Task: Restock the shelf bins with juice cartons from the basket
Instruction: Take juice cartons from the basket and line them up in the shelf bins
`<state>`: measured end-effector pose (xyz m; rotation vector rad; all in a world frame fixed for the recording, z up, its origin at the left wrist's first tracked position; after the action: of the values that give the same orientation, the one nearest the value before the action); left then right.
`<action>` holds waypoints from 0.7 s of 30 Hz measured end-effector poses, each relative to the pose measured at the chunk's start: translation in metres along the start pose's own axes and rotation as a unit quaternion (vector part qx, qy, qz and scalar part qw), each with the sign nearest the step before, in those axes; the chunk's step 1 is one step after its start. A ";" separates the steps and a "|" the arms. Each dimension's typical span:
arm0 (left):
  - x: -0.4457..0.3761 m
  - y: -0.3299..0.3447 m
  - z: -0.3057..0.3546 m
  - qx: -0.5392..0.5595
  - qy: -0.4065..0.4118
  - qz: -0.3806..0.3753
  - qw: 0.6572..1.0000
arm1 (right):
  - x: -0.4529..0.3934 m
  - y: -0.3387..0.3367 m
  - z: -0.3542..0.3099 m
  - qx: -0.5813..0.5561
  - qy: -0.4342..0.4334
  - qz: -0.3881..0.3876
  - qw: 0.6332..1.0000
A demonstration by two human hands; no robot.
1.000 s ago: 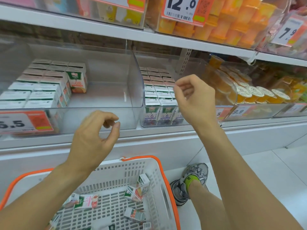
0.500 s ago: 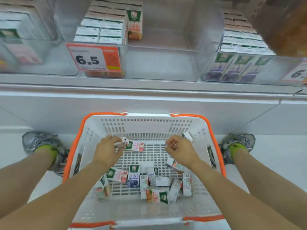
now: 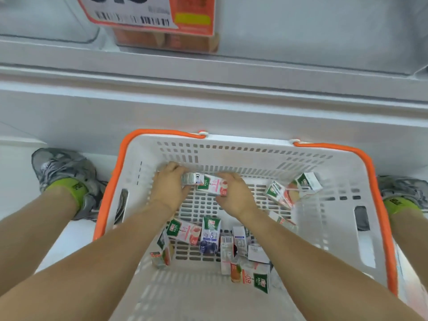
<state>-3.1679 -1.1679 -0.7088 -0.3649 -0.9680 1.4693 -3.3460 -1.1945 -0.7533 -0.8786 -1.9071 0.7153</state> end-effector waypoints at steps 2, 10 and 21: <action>-0.003 -0.002 -0.002 0.007 0.001 0.003 1.000 | -0.002 0.004 0.001 0.036 -0.002 0.017 0.999; 0.014 -0.011 0.000 0.242 -0.099 0.011 0.965 | 0.029 -0.032 0.014 0.067 0.029 0.015 0.997; 0.098 -0.072 0.089 0.434 -0.181 -0.135 0.872 | 0.152 -0.204 -0.067 0.185 -0.109 0.104 0.971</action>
<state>-3.2020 -1.1162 -0.5718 0.6996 -0.5145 1.5757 -3.3990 -1.1822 -0.4960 -0.7927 -1.7991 1.2938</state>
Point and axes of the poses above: each hand's wrist, its own x-axis away from the middle knuckle, its own y-axis out of the palm, z = x × y, the point moved 10 cm from there along -x, towards the middle knuckle, and after that the axes turned 11 degrees about x, right-handed, at the moved point
